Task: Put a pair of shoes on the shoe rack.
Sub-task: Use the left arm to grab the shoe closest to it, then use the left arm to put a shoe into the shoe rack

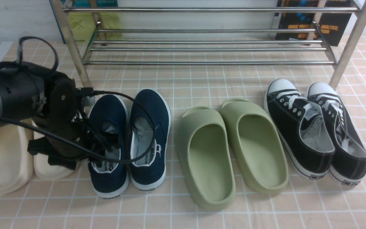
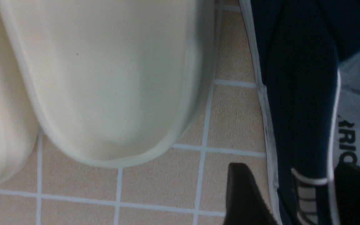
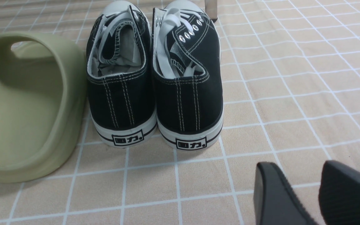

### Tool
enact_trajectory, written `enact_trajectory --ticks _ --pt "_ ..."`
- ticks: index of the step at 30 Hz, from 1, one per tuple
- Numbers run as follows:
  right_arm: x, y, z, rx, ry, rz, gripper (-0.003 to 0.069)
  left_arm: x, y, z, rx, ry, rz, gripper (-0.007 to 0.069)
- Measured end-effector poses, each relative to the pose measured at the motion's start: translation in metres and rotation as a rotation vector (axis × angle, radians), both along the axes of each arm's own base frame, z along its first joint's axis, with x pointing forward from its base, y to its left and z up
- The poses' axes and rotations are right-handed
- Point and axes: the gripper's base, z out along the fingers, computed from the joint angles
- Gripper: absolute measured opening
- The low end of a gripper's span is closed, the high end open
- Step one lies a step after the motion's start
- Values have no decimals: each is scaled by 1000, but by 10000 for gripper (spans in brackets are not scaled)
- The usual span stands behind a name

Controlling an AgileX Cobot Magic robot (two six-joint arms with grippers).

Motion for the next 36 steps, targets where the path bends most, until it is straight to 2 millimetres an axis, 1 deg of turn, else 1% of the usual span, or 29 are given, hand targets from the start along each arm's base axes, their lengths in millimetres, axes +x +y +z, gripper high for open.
enact_trajectory --ticks 1,2,3,5,6,7,8,10,11,13,17,18,20,21,22,25,28,30,31,33,34,36 --pt "0 0 0 0 0 0 239 0 0 -1 0 0 0 377" --pt "0 0 0 0 0 0 239 2 -1 -7 -1 11 2 307" --pt "0 0 0 0 0 0 239 3 -1 -8 -3 13 3 279" --pt "0 0 0 0 0 0 239 4 -2 -10 -12 10 7 173" --pt "0 0 0 0 0 0 239 4 -2 -9 -12 9 6 173" --pt "0 0 0 0 0 0 239 4 -2 -9 -14 6 6 86" --pt "0 0 0 0 0 0 239 4 -2 -8 -14 4 7 57" --pt "0 0 0 0 0 0 239 2 -2 -3 -13 1 5 41" --pt "0 0 0 0 0 0 239 -1 -1 2 -13 0 4 39" --pt "0 0 0 0 0 0 239 -8 1 20 -18 -6 -5 39" --pt "0 0 0 0 0 0 239 -19 2 68 -52 -92 -41 41" --pt "0 0 0 0 0 0 239 -20 2 75 -59 -108 -46 41" --pt "0 0 0 0 0 0 239 -15 0 102 -93 -202 -55 41" --pt "0 0 0 0 0 0 239 -14 0 104 -95 -209 -56 41" --pt "0 0 0 0 0 0 239 -10 -2 116 -113 -252 -60 41" --pt "0 0 0 0 0 0 239 4 -7 126 -120 -289 -68 41" --pt "0 0 0 0 0 0 239 24 -12 120 -113 -277 -71 41" --pt "0 0 0 0 0 0 239 40 -17 116 -105 -275 -72 41" --pt "0 0 0 0 0 0 239 53 -19 110 -101 -265 -68 41" --pt "0 0 0 0 0 0 239 69 -20 104 -108 -260 -56 41" --pt "0 0 0 0 0 0 239 81 -18 100 -115 -255 -41 41" --pt "0 0 0 0 0 0 239 99 -15 96 -128 -259 -27 41"
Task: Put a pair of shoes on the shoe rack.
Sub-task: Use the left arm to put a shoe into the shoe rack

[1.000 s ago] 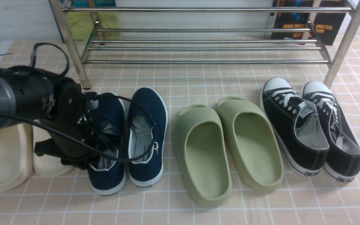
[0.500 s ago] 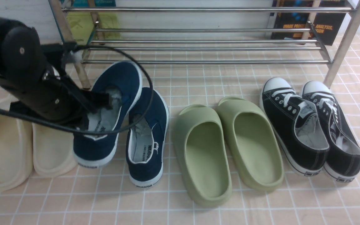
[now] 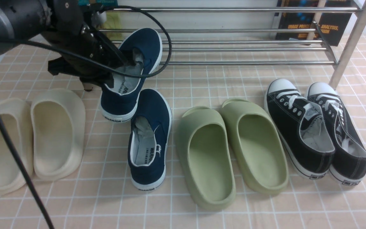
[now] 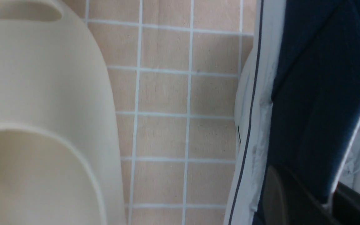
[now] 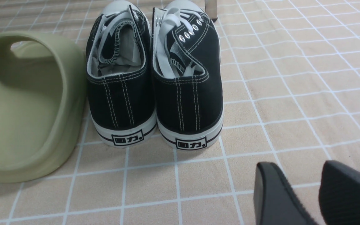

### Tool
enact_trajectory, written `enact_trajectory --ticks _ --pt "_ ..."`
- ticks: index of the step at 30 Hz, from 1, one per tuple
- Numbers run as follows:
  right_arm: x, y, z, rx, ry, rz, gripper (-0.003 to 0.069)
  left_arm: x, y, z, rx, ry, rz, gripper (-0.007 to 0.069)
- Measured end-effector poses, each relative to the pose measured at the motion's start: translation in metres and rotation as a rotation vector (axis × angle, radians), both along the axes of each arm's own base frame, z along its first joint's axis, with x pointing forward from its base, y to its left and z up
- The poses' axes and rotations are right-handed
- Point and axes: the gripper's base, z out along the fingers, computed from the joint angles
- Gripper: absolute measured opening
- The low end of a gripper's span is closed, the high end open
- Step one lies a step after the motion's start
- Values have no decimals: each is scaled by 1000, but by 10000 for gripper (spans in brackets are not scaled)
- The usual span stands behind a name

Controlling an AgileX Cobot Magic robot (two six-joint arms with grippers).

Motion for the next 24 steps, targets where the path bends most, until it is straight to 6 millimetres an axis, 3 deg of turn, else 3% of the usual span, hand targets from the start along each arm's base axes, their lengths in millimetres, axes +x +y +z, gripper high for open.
enact_trajectory --ticks 8,16,21,24 --pt "0 0 0 0 0 0 239 62 19 -10 -16 -69 64 42" --pt "0 0 0 0 0 0 239 96 14 -24 -17 -149 46 62" --pt "0 0 0 0 0 0 239 105 13 -28 -22 -201 44 138" --pt "0 0 0 0 0 0 239 107 13 -25 -24 -227 44 252"
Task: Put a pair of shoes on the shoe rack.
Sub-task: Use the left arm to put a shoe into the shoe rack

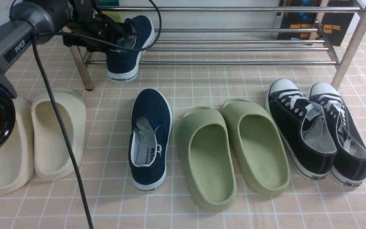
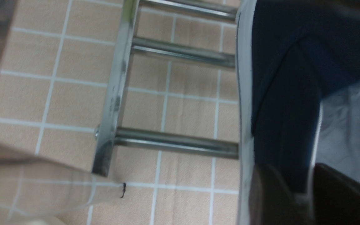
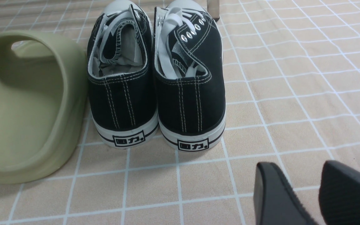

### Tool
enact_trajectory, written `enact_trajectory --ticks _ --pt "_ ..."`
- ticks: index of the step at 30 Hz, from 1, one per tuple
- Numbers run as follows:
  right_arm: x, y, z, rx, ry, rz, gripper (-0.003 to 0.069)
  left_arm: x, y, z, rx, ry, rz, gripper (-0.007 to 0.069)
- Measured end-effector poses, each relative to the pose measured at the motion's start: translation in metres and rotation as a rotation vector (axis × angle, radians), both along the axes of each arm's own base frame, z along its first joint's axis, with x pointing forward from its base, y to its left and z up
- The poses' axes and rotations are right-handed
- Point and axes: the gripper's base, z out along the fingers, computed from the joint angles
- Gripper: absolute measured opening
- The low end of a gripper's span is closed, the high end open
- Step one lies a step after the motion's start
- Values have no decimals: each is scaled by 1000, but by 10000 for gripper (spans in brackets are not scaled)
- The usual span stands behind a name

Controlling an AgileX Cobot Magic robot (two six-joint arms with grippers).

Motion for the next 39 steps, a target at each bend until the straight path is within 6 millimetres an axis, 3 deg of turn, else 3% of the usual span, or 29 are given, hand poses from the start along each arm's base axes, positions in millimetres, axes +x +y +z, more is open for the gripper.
enact_trajectory --ticks 2,6,8,10,11,14,17,18,21,24,30,39 --pt "0 0 0 0 0 0 239 -3 0 3 2 12 0 309" --pt "0 0 0 0 0 0 239 -23 6 29 54 77 -11 386" --pt "0 0 0 0 0 0 239 -39 10 53 101 97 -35 393" --pt "0 0 0 0 0 0 239 -49 12 64 129 120 -52 392" --pt "0 0 0 0 0 0 239 -64 16 81 159 146 -68 388" --pt "0 0 0 0 0 0 239 -73 18 86 175 188 -79 370" --pt "0 0 0 0 0 0 239 -77 17 55 185 287 -96 283" --pt "0 0 0 0 0 0 239 -76 17 55 185 284 -96 283" --pt "0 0 0 0 0 0 239 -75 14 8 152 336 -114 122" --pt "0 0 0 0 0 0 239 -72 11 -10 123 298 -114 33" --pt "0 0 0 0 0 0 239 -56 4 -8 30 139 -98 2" --pt "0 0 0 0 0 0 239 -26 -4 -11 -22 120 -83 2"
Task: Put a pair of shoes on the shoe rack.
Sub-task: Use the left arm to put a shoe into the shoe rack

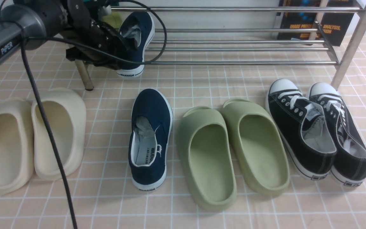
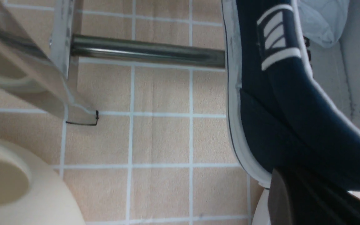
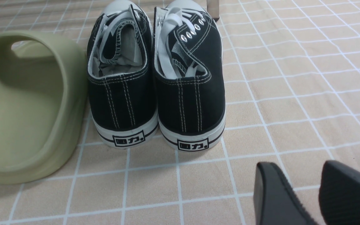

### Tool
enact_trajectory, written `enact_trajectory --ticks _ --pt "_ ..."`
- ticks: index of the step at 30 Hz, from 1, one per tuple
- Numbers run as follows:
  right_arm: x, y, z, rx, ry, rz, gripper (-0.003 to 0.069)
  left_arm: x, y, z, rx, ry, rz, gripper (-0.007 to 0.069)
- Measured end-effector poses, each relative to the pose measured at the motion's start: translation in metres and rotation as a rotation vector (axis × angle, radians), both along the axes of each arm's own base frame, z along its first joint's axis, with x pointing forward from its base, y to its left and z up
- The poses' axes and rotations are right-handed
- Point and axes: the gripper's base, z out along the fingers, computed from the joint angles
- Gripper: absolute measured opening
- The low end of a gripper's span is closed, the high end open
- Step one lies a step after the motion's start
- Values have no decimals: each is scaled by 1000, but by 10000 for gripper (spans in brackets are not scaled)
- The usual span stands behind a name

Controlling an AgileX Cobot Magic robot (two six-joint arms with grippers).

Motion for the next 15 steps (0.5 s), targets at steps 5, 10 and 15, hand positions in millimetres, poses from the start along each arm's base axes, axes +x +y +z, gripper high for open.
enact_trajectory --ticks 5,10,15 --pt "0 0 0 0 0 0 239 14 0 2 20 -6 22 4" --pt "0 0 0 0 0 0 239 13 1 15 16 -9 25 5" --pt "0 0 0 0 0 0 240 -15 5 72 44 -45 -26 5"
